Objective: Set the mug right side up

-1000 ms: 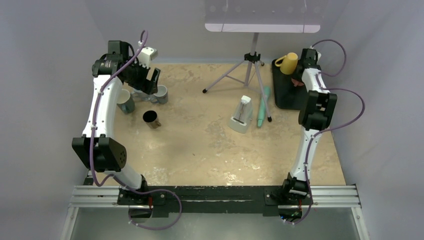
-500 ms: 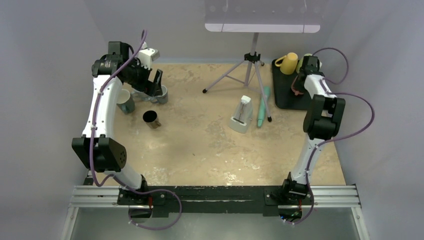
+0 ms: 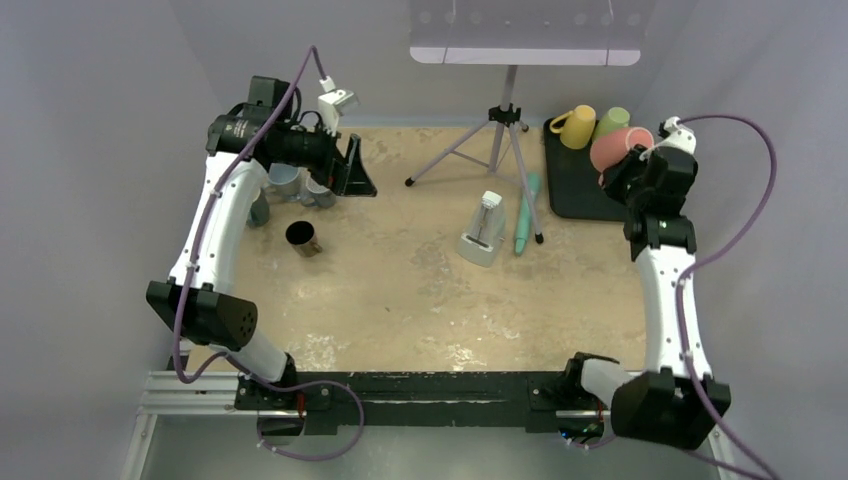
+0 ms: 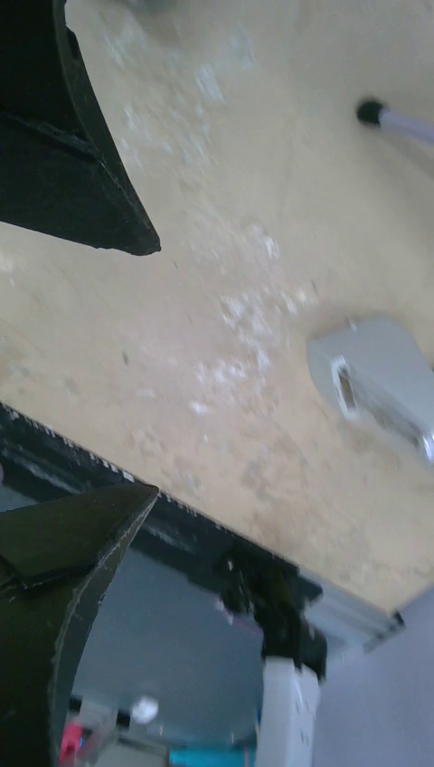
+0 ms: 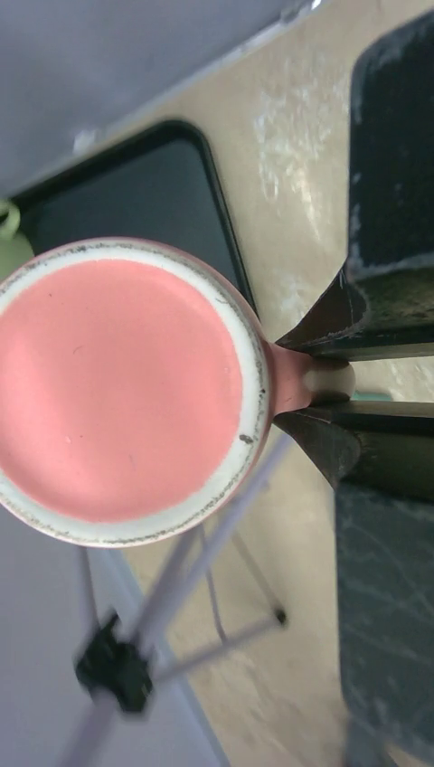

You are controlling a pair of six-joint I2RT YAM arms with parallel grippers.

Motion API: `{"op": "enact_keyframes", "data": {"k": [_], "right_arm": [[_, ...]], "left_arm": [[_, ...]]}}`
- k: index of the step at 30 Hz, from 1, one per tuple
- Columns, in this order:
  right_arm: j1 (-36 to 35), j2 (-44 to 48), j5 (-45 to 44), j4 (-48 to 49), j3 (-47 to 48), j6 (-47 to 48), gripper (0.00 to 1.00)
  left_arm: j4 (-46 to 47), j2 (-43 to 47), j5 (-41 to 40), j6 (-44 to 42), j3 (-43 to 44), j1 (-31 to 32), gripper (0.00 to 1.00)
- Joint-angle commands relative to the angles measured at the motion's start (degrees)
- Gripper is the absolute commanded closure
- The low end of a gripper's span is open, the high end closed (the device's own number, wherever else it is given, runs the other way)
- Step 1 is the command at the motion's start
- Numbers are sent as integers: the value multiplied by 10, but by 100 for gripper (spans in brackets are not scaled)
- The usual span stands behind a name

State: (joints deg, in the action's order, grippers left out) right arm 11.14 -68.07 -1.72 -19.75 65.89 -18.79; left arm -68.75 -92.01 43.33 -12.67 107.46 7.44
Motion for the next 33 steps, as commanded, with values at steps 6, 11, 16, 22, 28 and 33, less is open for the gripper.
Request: {"op": "enact_keyframes", "data": {"k": [6, 11, 16, 22, 28, 33], "right_arm": [[-182, 195, 212, 102, -66, -112, 100], [-297, 219, 211, 243, -101, -230, 100], [-389, 165, 199, 347, -92, -278, 100], [-458, 82, 191, 395, -50, -282, 100], [-486, 23, 218, 429, -10, -282, 100], [-500, -17, 239, 449, -3, -296, 100]], "left_arm": [[299, 68, 233, 363, -69, 54, 0], [442, 71, 258, 507, -147, 85, 4], [630, 80, 294, 675, -210, 89, 8], [712, 91, 309, 724, -216, 91, 11], [751, 93, 308, 752, -235, 91, 19], [756, 84, 313, 756, -218, 90, 53]]}}
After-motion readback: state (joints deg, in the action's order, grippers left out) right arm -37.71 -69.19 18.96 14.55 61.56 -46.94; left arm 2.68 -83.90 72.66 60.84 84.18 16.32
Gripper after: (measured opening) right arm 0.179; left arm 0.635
